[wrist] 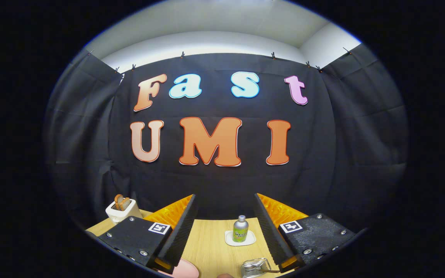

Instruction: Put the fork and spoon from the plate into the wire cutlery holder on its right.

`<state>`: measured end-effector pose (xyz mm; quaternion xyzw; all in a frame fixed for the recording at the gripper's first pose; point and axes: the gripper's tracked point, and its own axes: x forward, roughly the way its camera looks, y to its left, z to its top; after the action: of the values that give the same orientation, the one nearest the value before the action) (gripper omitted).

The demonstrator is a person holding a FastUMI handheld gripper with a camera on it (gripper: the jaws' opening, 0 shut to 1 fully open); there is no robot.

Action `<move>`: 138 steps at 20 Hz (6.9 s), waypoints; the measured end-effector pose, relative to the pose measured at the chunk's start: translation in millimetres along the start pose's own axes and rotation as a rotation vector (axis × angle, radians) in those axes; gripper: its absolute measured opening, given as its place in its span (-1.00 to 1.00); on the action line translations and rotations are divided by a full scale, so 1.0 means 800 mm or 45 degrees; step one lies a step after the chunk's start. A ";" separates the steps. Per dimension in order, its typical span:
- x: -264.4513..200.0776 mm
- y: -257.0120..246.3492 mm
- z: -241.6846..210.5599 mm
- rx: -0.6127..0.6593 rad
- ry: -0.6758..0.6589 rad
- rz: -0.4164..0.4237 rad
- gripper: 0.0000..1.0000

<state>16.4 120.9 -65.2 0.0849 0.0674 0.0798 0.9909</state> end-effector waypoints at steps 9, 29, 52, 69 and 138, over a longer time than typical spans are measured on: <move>-0.011 0.135 -0.039 -0.022 0.070 0.149 0.83; -0.096 0.240 -0.401 -0.148 1.143 0.312 0.87; -0.128 0.237 -0.488 -0.195 1.473 0.332 -0.90; -0.053 -0.005 -0.262 0.018 0.883 0.004 -0.90; -0.026 -0.169 0.072 0.003 -0.117 -0.058 0.72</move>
<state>24.4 -23.4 -30.7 0.0882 0.0237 0.0531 0.9944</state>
